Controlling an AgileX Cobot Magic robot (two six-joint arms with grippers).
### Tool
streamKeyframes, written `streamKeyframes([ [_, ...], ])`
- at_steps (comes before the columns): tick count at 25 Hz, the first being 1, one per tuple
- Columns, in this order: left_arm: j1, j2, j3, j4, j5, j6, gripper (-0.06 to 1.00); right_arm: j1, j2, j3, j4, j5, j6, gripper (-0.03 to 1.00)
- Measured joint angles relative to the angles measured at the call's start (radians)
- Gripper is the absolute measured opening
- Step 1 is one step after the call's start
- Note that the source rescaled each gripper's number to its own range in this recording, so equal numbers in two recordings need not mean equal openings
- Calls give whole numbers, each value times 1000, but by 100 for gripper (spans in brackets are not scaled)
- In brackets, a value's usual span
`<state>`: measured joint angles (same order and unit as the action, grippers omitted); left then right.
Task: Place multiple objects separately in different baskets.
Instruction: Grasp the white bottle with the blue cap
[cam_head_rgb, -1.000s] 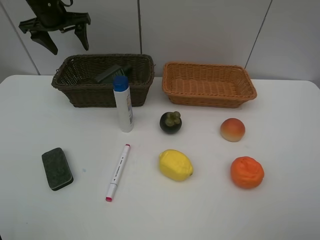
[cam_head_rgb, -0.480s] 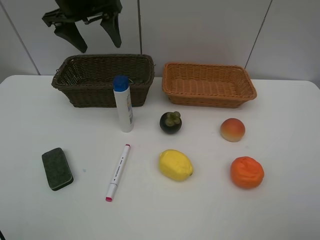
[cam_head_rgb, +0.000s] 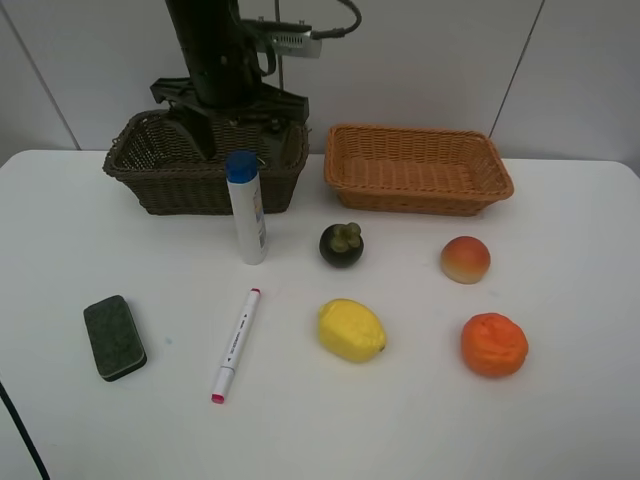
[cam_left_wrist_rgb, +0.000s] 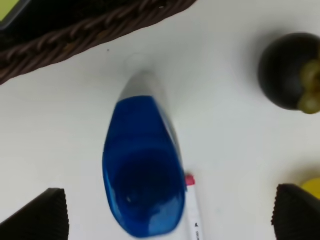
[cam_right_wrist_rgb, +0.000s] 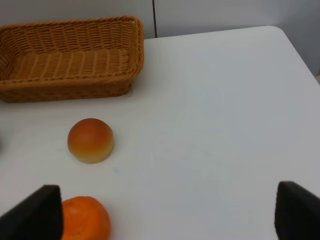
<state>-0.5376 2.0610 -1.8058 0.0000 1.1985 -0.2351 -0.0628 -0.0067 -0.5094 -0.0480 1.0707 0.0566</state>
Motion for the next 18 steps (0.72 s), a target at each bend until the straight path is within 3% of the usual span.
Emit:
streamKeyframes([
  [14, 1, 178, -16, 25, 3, -15, 99, 0, 0, 0, 0, 0, 0, 83],
  [16, 2, 178, -16, 25, 3, -17, 88, 0, 0, 0, 0, 0, 0, 83],
  [18, 3, 178, -16, 25, 3, -17, 64, 0, 0, 0, 0, 0, 0, 83],
])
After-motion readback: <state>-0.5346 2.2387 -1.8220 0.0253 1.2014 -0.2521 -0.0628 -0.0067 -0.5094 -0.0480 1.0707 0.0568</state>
